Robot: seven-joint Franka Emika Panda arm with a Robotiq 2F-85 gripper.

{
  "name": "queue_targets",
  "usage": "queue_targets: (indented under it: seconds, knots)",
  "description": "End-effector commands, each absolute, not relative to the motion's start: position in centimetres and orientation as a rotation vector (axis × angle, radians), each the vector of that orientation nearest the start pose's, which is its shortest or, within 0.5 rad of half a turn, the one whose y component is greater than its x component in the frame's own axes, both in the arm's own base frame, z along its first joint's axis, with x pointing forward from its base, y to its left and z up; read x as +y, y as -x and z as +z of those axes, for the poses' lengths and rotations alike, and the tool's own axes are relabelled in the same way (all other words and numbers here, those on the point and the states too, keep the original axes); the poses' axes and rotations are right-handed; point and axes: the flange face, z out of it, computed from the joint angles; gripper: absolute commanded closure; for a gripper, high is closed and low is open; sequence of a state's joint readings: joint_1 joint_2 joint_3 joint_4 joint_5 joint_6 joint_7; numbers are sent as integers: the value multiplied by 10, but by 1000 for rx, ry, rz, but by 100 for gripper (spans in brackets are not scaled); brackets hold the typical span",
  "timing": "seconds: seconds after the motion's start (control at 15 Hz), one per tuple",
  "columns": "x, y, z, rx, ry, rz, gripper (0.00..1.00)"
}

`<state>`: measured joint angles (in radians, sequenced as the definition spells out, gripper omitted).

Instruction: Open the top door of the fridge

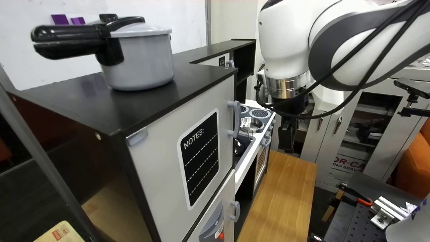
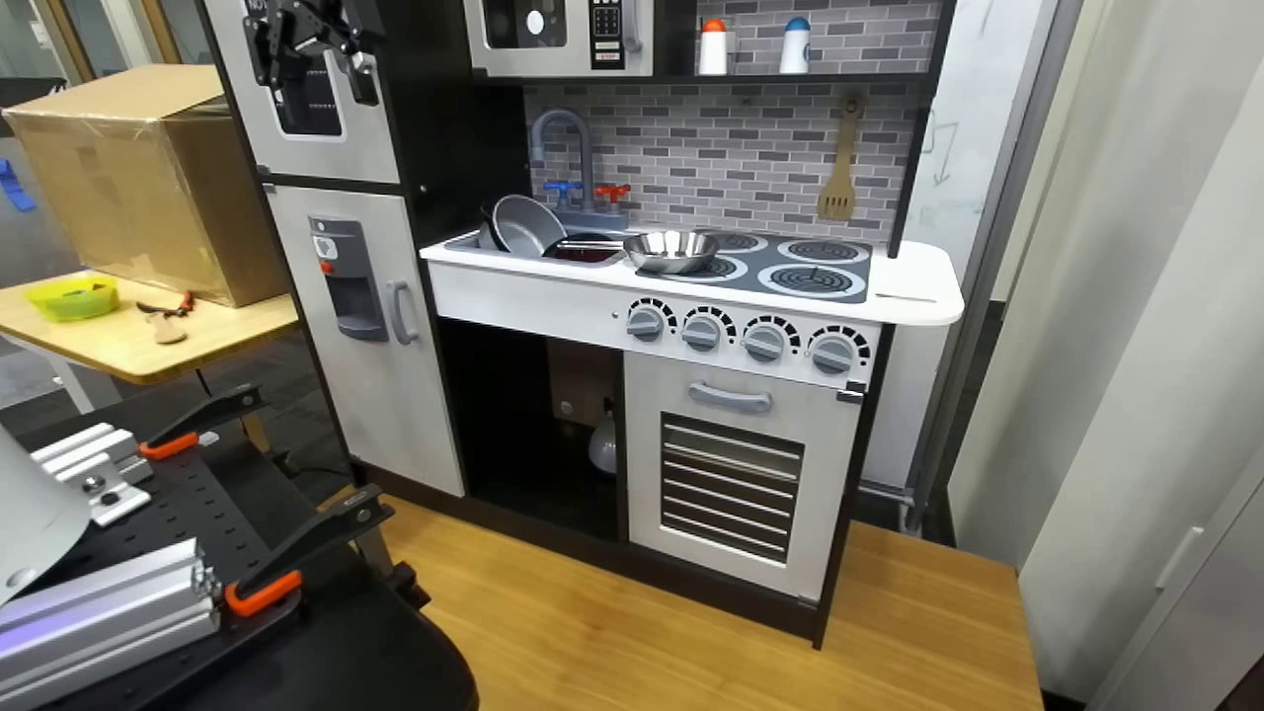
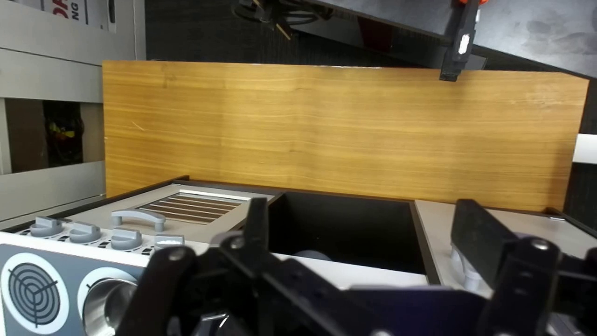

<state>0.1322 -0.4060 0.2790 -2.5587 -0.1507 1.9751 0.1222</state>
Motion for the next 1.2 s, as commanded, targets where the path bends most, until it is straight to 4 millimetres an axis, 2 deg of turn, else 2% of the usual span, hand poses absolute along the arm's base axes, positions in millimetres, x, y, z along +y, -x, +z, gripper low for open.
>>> queue_targets:
  seconds: [0.0, 0.33, 0.67, 1.13]
  knots:
    - [147, -357, 394, -606, 3336, 137, 0]
    - [152, -353, 406, -674, 3308, -62, 0]
    - [150, -334, 414, -722, 3260, -183, 0]
    - [145, -303, 451, -784, 3133, -360, 0]
